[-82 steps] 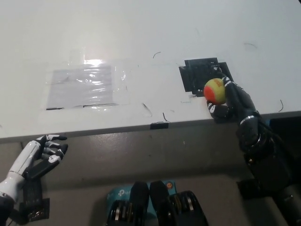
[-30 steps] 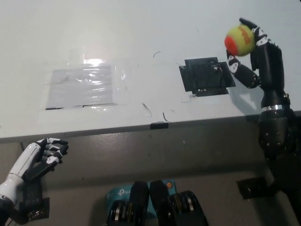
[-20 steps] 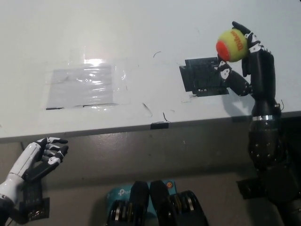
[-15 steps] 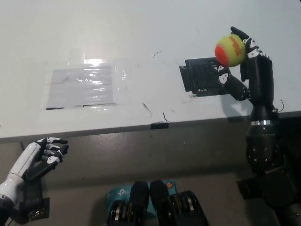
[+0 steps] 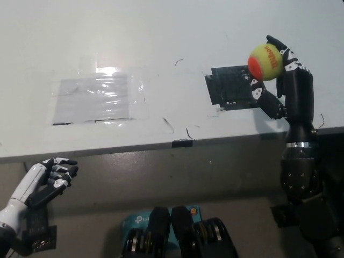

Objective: The robot uses right hand to squeeze a small tennis ball placed on the black area of the table

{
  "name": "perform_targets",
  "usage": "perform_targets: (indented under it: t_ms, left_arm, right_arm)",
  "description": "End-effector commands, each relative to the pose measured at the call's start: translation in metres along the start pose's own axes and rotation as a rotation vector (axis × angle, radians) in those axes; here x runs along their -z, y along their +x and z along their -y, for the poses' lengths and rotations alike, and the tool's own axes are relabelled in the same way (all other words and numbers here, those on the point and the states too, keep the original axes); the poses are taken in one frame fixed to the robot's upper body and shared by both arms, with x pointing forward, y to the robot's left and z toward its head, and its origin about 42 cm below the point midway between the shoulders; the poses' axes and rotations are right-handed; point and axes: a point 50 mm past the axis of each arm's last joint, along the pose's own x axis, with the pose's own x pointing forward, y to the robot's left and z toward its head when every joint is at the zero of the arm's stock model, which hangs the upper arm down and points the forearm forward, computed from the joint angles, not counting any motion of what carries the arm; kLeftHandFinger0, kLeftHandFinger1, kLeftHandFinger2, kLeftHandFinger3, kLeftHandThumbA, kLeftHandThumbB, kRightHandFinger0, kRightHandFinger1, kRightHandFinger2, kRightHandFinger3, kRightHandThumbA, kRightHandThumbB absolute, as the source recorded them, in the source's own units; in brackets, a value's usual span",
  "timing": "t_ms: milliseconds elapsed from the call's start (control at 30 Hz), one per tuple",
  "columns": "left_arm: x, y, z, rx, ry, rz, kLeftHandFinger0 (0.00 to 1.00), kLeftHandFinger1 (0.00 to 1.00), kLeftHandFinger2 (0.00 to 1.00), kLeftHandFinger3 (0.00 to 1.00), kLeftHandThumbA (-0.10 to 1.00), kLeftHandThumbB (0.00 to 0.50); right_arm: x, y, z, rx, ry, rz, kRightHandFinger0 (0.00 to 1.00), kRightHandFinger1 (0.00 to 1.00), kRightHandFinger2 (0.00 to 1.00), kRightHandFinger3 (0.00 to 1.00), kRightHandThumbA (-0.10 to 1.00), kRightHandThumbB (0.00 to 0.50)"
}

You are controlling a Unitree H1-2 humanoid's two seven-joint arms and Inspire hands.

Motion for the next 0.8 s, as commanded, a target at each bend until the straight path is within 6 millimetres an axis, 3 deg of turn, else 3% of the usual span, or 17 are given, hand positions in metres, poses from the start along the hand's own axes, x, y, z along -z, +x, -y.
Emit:
perform_targets:
  t_ms: [0,67,200,233,300,333,367,400,500,600,633,667,700,767]
  left_arm:
    - [-0.004,-0.004,-0.007,-0.005,0.031,0.034,0.40,0.47,0.55,0.65,0.74,0.047]
    - [-0.003,-0.005,-0.007,-0.003,0.037,0.035,0.40,0.47,0.55,0.66,0.74,0.046]
    - [-0.002,-0.004,-0.008,-0.001,0.043,0.031,0.40,0.47,0.55,0.67,0.75,0.047]
    - [-0.002,-0.004,-0.008,-0.001,0.043,0.031,0.40,0.47,0.55,0.67,0.75,0.048]
    - [-0.002,-0.004,-0.009,0.002,0.043,0.029,0.40,0.47,0.56,0.68,0.75,0.041]
    - [-0.002,-0.005,-0.008,0.000,0.039,0.040,0.39,0.46,0.54,0.66,0.72,0.029]
    - [-0.001,-0.006,-0.007,0.004,0.037,0.039,0.38,0.46,0.54,0.66,0.72,0.028]
    - [-0.001,-0.006,-0.007,0.004,0.039,0.040,0.38,0.45,0.54,0.65,0.72,0.027]
    - [-0.001,-0.006,-0.007,0.005,0.044,0.028,0.39,0.46,0.56,0.68,0.72,0.034]
    - [-0.001,-0.006,-0.007,0.003,0.044,0.034,0.39,0.47,0.56,0.67,0.71,0.036]
    - [-0.001,-0.006,-0.007,0.004,0.038,0.030,0.40,0.47,0.56,0.66,0.71,0.039]
    - [-0.003,-0.005,-0.007,0.003,0.035,0.029,0.40,0.47,0.56,0.65,0.72,0.052]
    - [-0.005,-0.005,-0.007,0.003,0.035,0.030,0.39,0.47,0.56,0.65,0.73,0.056]
    - [-0.007,-0.006,-0.008,0.003,0.041,0.030,0.39,0.47,0.56,0.65,0.73,0.043]
  right_arm:
    - [-0.007,0.028,0.014,-0.027,-0.021,0.103,0.00,0.02,0.44,0.22,-0.10,0.254]
    - [-0.005,0.035,0.017,-0.082,-0.099,0.101,0.00,0.03,0.46,0.25,-0.10,0.243]
    - [-0.001,0.054,0.025,-0.205,-0.246,0.069,0.00,0.08,0.44,0.28,-0.10,0.145]
    - [-0.001,0.054,0.025,-0.207,-0.247,0.068,0.00,0.07,0.41,0.25,-0.10,0.118]
    - [0.002,0.064,0.025,-0.259,-0.282,0.057,0.00,0.09,0.47,0.25,-0.10,0.083]
    - [0.004,0.070,0.024,-0.303,-0.328,0.037,0.00,0.09,0.47,0.30,-0.10,0.025]
    - [0.005,0.069,0.024,-0.312,-0.336,0.031,0.00,0.09,0.46,0.26,-0.10,0.001]
    - [0.007,0.071,0.022,-0.321,-0.346,0.027,0.00,0.06,0.41,0.21,-0.10,0.000]
    - [0.013,0.079,0.013,-0.408,-0.412,-0.012,0.00,0.02,0.32,0.33,-0.10,0.011]
    - [0.017,0.084,0.008,-0.471,-0.478,-0.039,0.00,0.04,0.34,0.46,-0.10,0.000]
    - [0.020,0.086,0.005,-0.522,-0.504,-0.066,0.09,0.20,0.47,0.63,-0.10,0.024]
    - [0.024,0.089,0.000,-0.637,-0.592,-0.132,0.53,0.74,0.97,0.99,-0.03,0.045]
    - [0.026,0.090,-0.002,-0.668,-0.616,-0.154,0.66,0.91,1.00,1.00,0.02,0.080]
    - [0.028,0.089,-0.006,-0.674,-0.628,-0.162,0.65,0.96,1.00,1.00,0.02,0.110]
